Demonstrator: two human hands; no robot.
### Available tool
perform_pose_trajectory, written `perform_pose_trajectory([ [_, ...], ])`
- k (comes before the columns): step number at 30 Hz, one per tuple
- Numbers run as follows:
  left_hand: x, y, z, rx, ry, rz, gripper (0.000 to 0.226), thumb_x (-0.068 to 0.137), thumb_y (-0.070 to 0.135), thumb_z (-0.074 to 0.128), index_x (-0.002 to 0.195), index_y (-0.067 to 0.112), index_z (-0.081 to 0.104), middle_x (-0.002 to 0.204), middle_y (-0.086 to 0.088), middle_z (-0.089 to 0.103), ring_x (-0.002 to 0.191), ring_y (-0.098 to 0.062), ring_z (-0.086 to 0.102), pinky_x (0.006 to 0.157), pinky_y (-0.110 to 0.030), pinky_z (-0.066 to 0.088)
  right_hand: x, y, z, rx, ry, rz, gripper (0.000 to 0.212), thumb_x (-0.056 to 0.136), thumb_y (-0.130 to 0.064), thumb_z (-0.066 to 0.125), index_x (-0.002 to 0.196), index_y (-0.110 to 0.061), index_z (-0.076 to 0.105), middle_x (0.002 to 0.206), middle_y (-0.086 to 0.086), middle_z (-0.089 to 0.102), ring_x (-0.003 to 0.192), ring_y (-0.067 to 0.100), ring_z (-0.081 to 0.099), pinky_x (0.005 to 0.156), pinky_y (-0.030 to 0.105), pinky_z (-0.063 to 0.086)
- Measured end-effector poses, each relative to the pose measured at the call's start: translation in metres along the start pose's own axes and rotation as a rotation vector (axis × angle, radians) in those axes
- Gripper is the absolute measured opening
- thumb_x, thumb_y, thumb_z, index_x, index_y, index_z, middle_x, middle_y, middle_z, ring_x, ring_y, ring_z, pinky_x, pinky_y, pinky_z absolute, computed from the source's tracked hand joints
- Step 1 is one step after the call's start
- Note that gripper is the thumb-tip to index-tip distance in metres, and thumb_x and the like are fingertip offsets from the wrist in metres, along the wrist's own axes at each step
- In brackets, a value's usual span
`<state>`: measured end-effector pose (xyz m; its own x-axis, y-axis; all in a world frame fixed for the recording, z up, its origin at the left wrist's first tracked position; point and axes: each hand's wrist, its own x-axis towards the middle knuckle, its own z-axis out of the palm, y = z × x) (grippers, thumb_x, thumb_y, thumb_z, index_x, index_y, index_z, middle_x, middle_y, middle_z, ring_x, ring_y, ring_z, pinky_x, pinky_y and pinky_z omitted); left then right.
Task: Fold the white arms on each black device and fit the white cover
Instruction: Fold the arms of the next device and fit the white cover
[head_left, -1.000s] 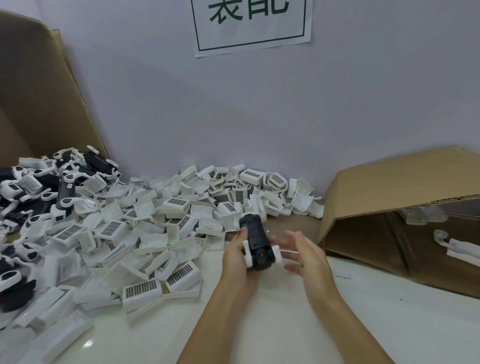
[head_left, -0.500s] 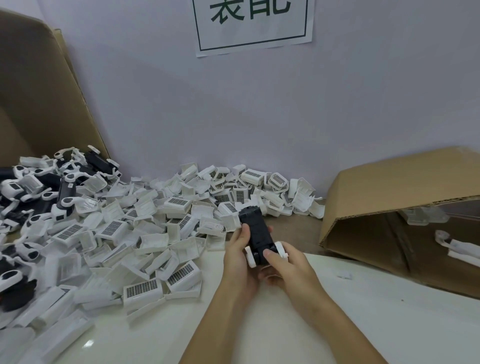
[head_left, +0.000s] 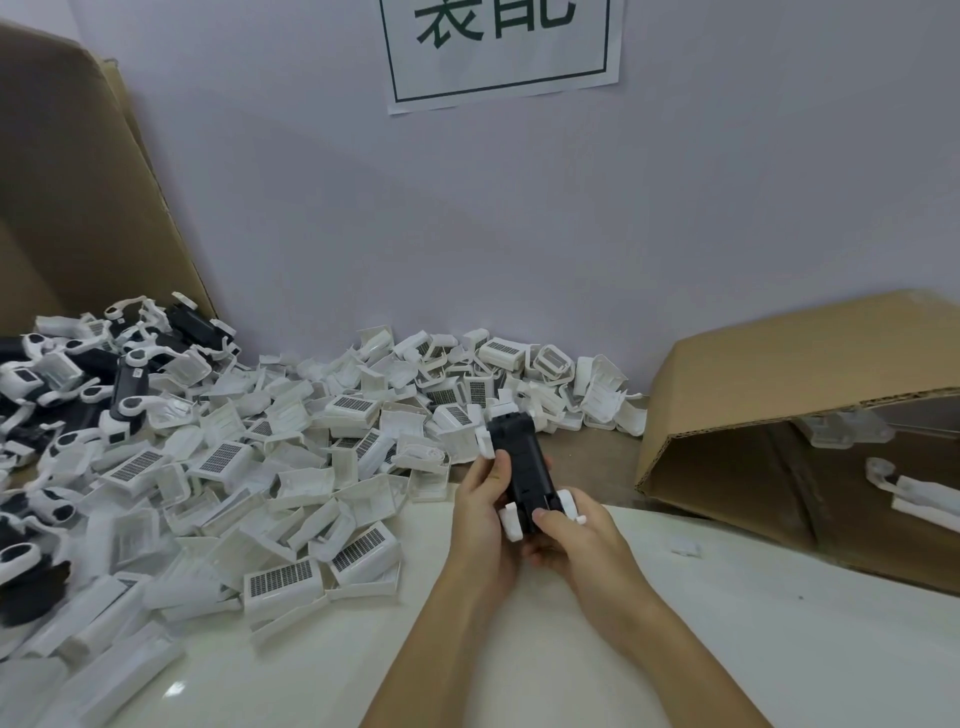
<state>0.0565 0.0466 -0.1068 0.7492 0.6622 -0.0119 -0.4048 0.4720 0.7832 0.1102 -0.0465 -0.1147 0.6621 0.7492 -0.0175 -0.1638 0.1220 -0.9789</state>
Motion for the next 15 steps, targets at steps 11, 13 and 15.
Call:
perform_pose_trajectory([
  [11,0.0005,-0.0004,-0.0006,0.024,-0.005,-0.008,0.033,0.082,0.037,0.066,0.105,0.013,0.071,0.102,-0.019,0.07,0.066,-0.029,0.064,0.04,-0.024,0.043,-0.0018,0.0015,-0.0007,-0.051,0.005,-0.05,0.024,0.095,0.0,0.048,0.106,-0.013,0.065,0.077,0.001,0.069,0.066,0.011,0.063,0.067,0.028,0.051],
  [13,0.0002,-0.0005,-0.0005,0.035,-0.002,-0.006,0.034,0.083,0.038,0.065,0.106,0.013,0.07,0.101,-0.019,0.068,0.064,-0.028,0.063,0.04,-0.023,0.041,-0.0021,0.0009,0.0003,-0.07,0.014,-0.07,0.022,0.096,-0.001,0.049,0.106,-0.014,0.065,0.075,-0.001,0.069,0.066,0.011,0.063,0.066,0.026,0.051],
  [15,0.0007,-0.0006,-0.0001,0.039,0.004,-0.004,0.033,0.082,0.038,0.065,0.104,0.014,0.071,0.1,-0.019,0.067,0.064,-0.029,0.062,0.04,-0.024,0.041,-0.0018,-0.0002,0.0006,-0.061,0.012,-0.076,0.021,0.096,-0.001,0.05,0.106,-0.013,0.064,0.076,0.001,0.068,0.066,0.013,0.062,0.066,0.027,0.051],
])
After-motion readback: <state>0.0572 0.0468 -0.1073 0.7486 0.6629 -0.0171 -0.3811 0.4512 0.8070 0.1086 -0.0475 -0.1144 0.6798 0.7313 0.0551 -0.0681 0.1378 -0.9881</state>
